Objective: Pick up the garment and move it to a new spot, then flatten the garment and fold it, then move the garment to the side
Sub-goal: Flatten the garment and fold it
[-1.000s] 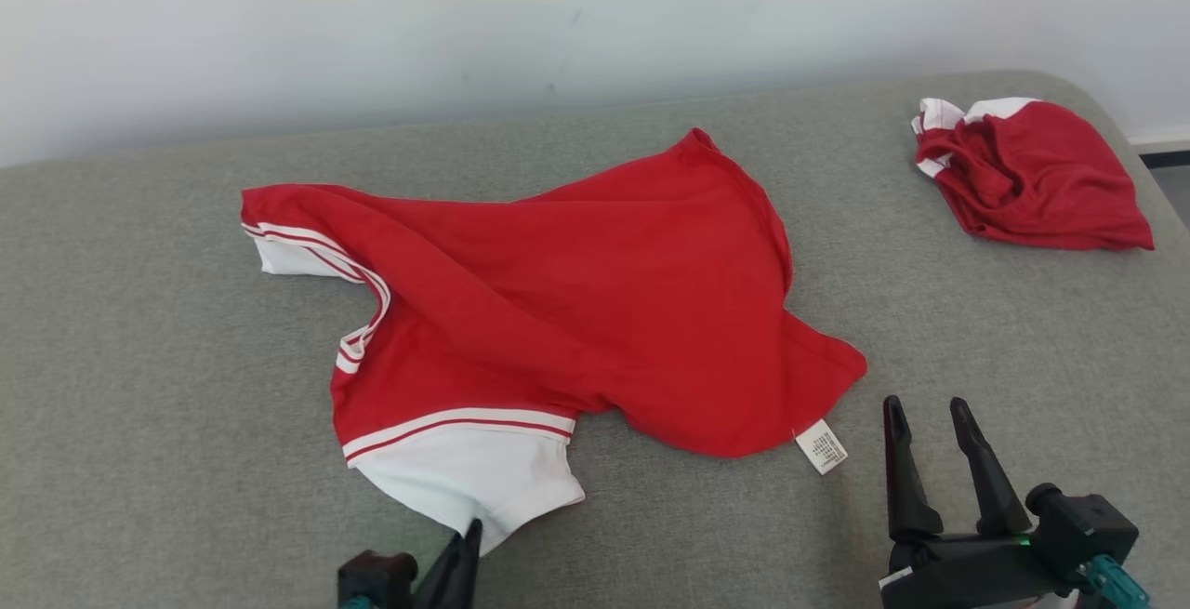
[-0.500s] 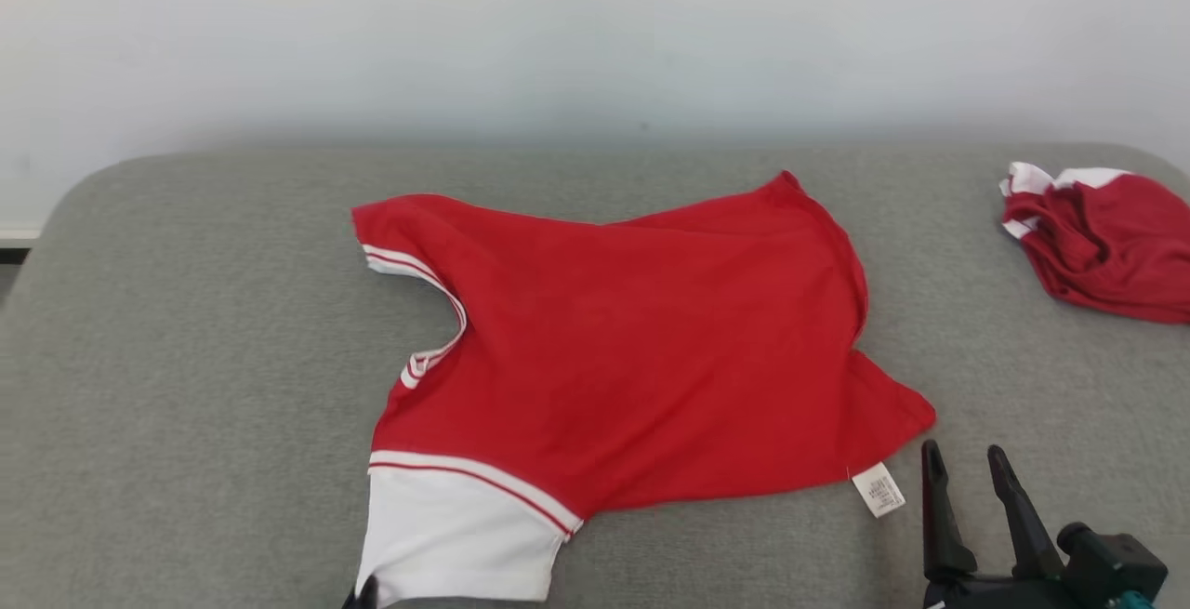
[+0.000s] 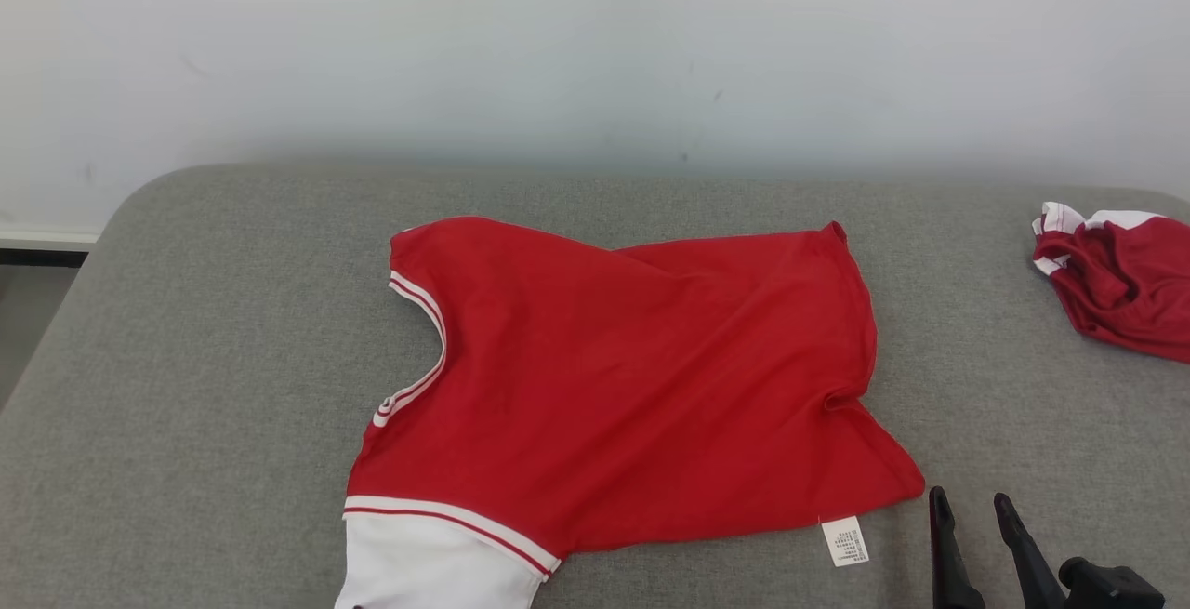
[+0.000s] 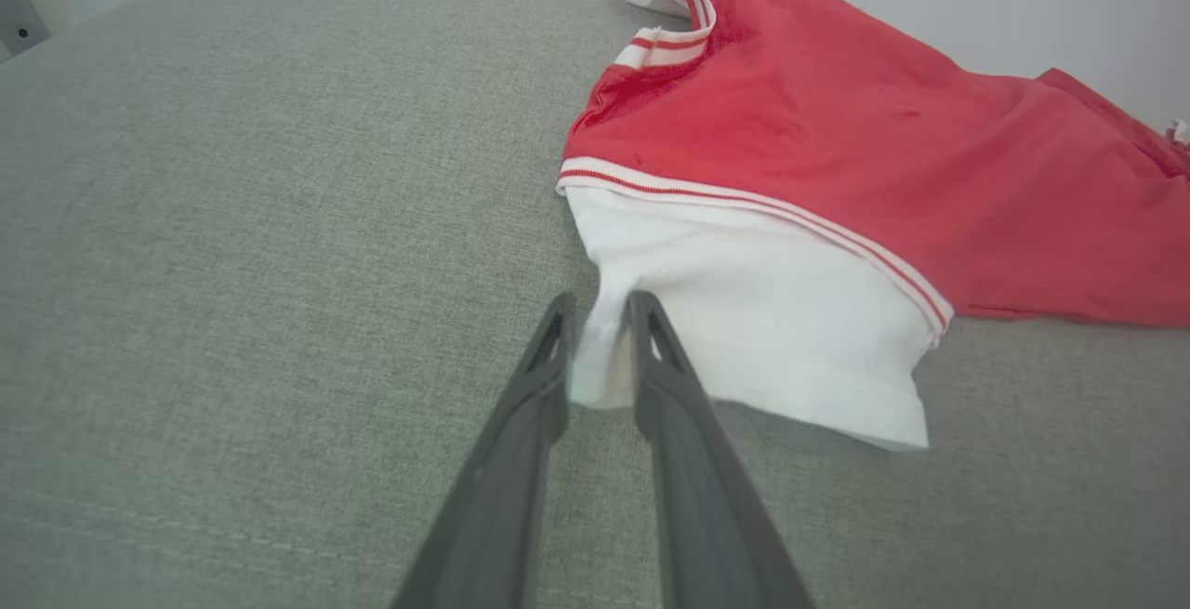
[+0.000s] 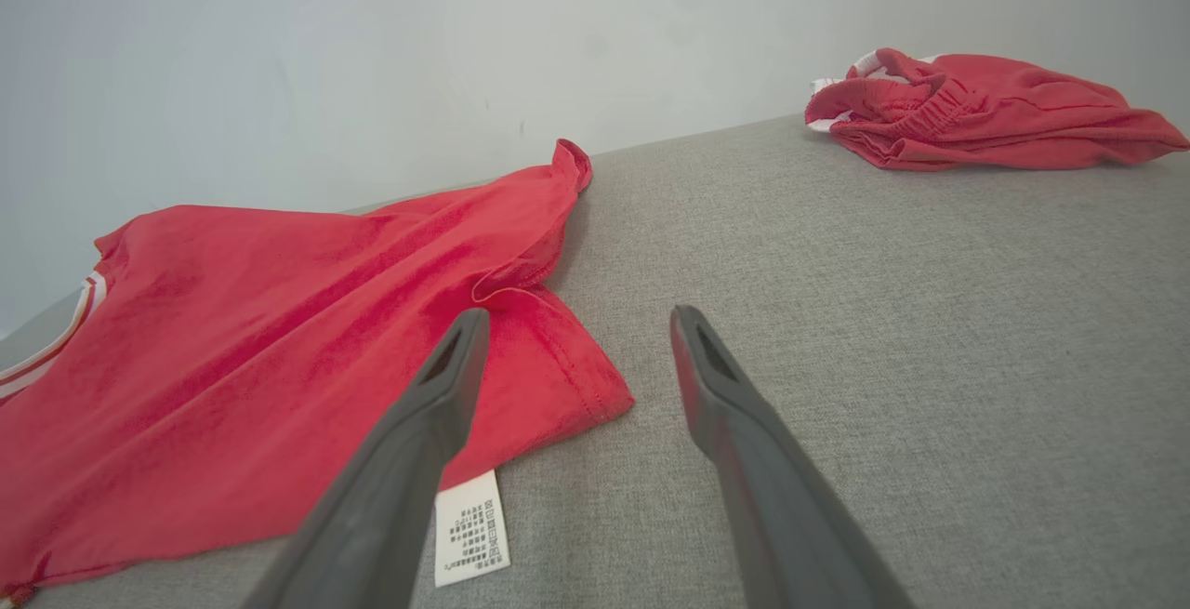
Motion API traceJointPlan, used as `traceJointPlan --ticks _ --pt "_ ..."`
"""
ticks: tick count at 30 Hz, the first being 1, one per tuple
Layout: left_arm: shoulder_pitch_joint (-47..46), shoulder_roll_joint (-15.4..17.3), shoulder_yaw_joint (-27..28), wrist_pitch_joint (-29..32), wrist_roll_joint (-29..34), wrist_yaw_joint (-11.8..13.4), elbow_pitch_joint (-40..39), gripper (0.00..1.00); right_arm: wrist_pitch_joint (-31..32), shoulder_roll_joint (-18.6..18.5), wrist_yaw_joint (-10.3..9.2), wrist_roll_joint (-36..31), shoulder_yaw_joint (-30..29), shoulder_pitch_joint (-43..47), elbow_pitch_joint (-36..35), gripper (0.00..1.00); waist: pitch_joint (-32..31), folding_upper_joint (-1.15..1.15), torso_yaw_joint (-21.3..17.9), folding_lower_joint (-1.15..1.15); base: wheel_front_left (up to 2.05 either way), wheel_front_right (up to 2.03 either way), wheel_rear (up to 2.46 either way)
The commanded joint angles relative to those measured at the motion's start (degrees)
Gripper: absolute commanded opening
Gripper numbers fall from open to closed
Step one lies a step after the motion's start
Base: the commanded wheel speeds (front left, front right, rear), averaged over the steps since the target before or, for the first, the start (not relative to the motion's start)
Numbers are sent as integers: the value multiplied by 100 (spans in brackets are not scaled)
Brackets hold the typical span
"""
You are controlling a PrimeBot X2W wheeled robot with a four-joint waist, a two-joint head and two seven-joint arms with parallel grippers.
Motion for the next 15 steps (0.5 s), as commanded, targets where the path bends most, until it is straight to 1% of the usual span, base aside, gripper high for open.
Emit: traceJointPlan --ticks 1,5,7,11,15 --pt "54 -40 47 -64 2 -2 -70 100 -25 -39 -17 31 19 71 38 100 -35 0 -11 0 0 0 0" --pt "65 -140 221 -107 118 12 -254 100 -25 -67 -17 31 26 82 123 100 -96 0 -7 0 0 0 0" --pt "107 -259 354 -101 284 56 -465 100 -25 -93 -17 27 9 98 154 100 -119 0 0 0 0 0 0" --pt "150 -394 683 -104 564 6 -755 100 -25 -116 -17 -59 12 93 229 100 -148 0 -2 0 0 0 0" --pt "227 -514 866 -104 843 -84 -682 100 -25 -220 -17 -210 128 -19 374 100 -156 0 -15 0 0 0 0"
